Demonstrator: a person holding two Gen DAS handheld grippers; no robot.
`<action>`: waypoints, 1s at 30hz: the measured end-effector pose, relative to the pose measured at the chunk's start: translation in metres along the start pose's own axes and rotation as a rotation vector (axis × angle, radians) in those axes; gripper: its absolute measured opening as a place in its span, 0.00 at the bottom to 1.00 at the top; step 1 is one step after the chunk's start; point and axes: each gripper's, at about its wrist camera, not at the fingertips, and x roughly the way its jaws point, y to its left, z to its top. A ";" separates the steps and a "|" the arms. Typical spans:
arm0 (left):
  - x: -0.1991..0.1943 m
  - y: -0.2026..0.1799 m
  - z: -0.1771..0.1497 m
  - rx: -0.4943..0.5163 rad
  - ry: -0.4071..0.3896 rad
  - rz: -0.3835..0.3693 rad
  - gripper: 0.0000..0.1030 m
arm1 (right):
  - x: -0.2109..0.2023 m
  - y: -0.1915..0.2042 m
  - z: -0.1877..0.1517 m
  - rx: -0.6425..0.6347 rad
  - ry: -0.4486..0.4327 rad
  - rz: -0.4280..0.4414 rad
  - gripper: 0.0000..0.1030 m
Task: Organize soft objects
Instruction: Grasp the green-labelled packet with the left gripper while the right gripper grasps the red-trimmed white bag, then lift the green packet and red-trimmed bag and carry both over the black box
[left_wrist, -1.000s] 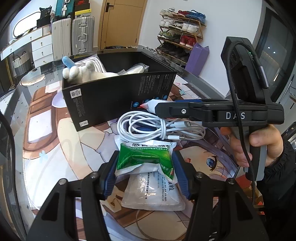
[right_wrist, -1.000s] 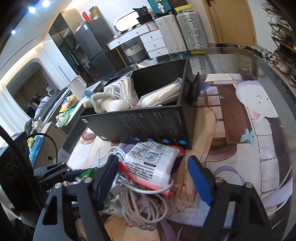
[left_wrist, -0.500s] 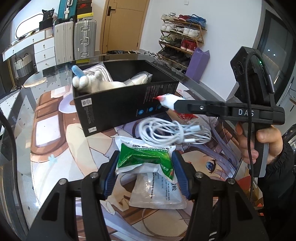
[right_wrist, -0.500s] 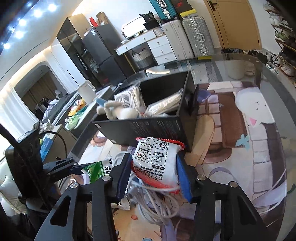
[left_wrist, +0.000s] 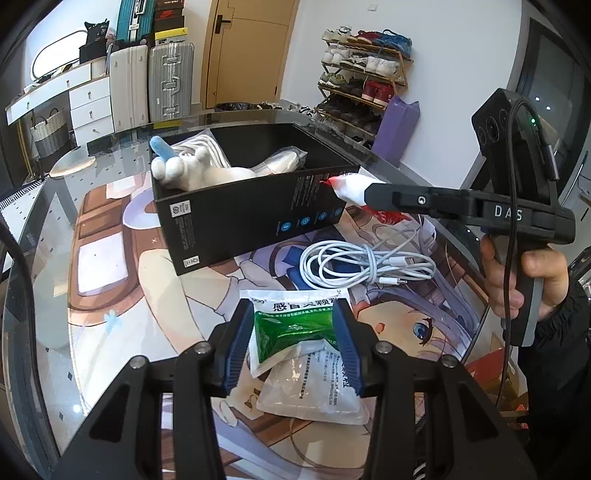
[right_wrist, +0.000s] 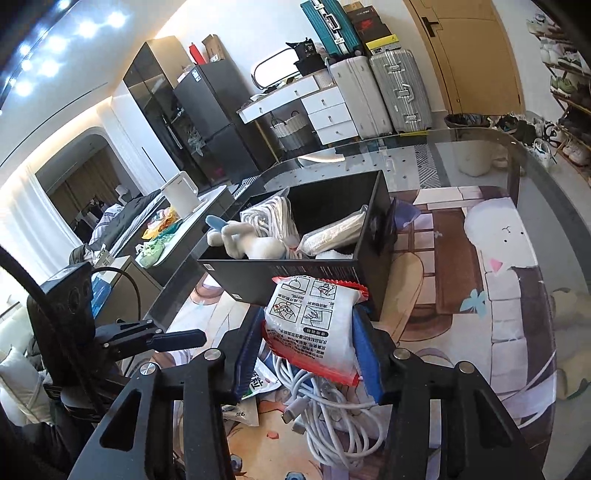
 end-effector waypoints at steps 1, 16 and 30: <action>0.002 -0.001 0.000 -0.004 0.003 0.007 0.53 | 0.000 -0.001 0.001 0.000 -0.001 0.000 0.47; 0.033 -0.014 -0.007 -0.037 0.058 0.006 0.78 | -0.003 0.002 0.002 -0.007 0.002 0.007 0.47; 0.028 -0.016 -0.007 -0.013 0.054 -0.001 0.45 | -0.005 0.004 0.003 -0.007 -0.002 0.011 0.47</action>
